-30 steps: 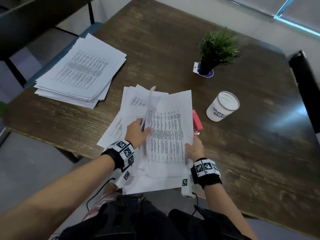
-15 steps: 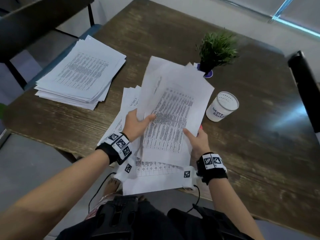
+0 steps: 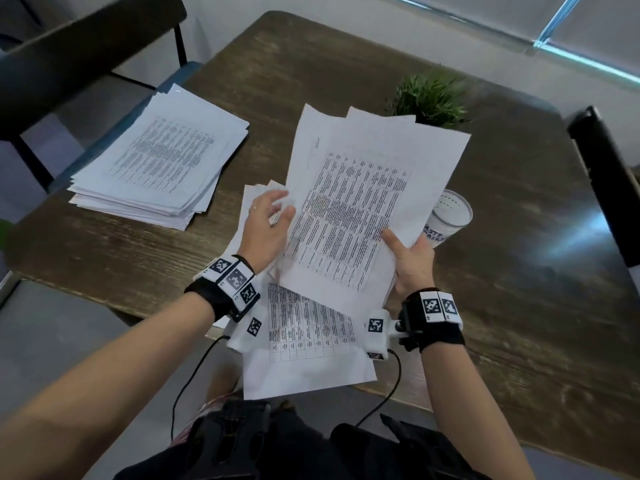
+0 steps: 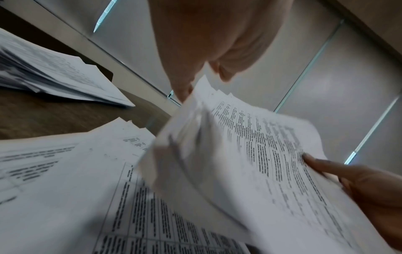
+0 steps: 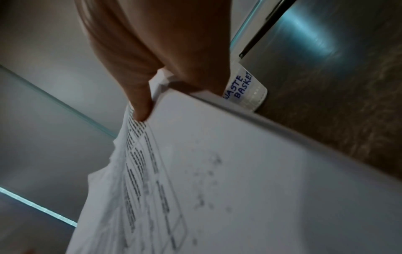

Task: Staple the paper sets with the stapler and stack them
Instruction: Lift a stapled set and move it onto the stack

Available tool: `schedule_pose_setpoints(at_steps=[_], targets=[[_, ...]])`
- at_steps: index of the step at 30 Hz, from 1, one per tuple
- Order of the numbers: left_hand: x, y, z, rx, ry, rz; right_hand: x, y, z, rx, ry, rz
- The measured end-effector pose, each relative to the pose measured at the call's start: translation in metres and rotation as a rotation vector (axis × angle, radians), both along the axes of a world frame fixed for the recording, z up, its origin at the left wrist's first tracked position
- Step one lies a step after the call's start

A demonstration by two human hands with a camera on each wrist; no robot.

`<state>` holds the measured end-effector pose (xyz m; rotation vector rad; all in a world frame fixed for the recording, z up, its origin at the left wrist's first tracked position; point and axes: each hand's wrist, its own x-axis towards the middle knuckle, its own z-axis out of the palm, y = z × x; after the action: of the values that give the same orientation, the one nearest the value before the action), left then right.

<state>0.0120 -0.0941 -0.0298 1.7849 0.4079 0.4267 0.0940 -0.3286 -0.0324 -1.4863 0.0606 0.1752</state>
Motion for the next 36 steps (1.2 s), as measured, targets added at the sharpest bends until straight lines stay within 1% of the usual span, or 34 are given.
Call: schedule_pose_setpoints(at_steps=[2, 3, 5, 6, 10, 14, 17, 18, 19, 21, 22, 24, 25, 27, 29, 31, 34, 36], targets=[[0.001, -0.002, -0.007, 0.012, 0.166, -0.042, 0.001, 0.0, 0.001, 0.014, -0.022, 0.021], [0.002, -0.004, -0.008, 0.052, 0.216, -0.053, 0.001, 0.0, 0.002, 0.03, -0.02, 0.025], [0.004, -0.006, -0.01, 0.112, 0.252, -0.04, 0.001, 0.001, 0.004, 0.061, -0.015, 0.046], [0.007, -0.005, -0.013, 0.112, 0.262, -0.022, 0.0, 0.0, 0.006, 0.066, -0.011, 0.058], [0.013, -0.003, -0.017, 0.017, 0.37, 0.003, -0.002, 0.001, 0.011, 0.072, -0.012, 0.113], [0.014, -0.005, -0.016, -0.016, 0.349, -0.033, 0.0, 0.002, 0.011, 0.067, 0.005, 0.07], [0.012, -0.005, -0.011, 0.017, 0.287, 0.044, 0.006, 0.003, 0.005, 0.06, 0.029, -0.037], [0.012, -0.005, -0.012, -0.003, 0.281, 0.023, 0.007, 0.004, 0.003, 0.062, 0.039, -0.073], [0.011, -0.004, -0.011, -0.016, 0.302, -0.042, 0.009, 0.005, 0.001, 0.07, 0.05, -0.102], [0.007, -0.002, -0.013, -0.028, 0.357, -0.228, 0.012, 0.006, -0.003, 0.076, 0.074, -0.133], [0.005, 0.0, -0.015, -0.04, 0.38, -0.292, 0.013, 0.007, -0.004, 0.074, 0.082, -0.143], [0.002, 0.004, -0.017, -0.081, 0.381, -0.335, 0.014, 0.007, -0.004, 0.074, 0.1, -0.159], [0.0, 0.005, -0.018, -0.092, 0.369, -0.317, 0.015, 0.007, -0.002, 0.087, 0.112, -0.162], [-0.001, 0.009, -0.02, -0.081, 0.339, -0.23, 0.015, 0.006, 0.001, 0.125, 0.157, -0.138], [-0.001, 0.012, -0.022, -0.069, 0.325, -0.129, 0.014, 0.006, 0.005, 0.16, 0.209, -0.07], [-0.001, 0.014, -0.023, -0.031, 0.343, -0.032, 0.014, 0.008, 0.008, 0.149, 0.241, -0.003], [-0.004, 0.02, -0.037, 0.024, 0.353, 0.008, 0.02, 0.008, 0.009, 0.123, 0.266, 0.014], [-0.008, 0.024, -0.05, 0.021, 0.37, 0.008, 0.023, 0.008, 0.009, 0.114, 0.286, 0.038]])
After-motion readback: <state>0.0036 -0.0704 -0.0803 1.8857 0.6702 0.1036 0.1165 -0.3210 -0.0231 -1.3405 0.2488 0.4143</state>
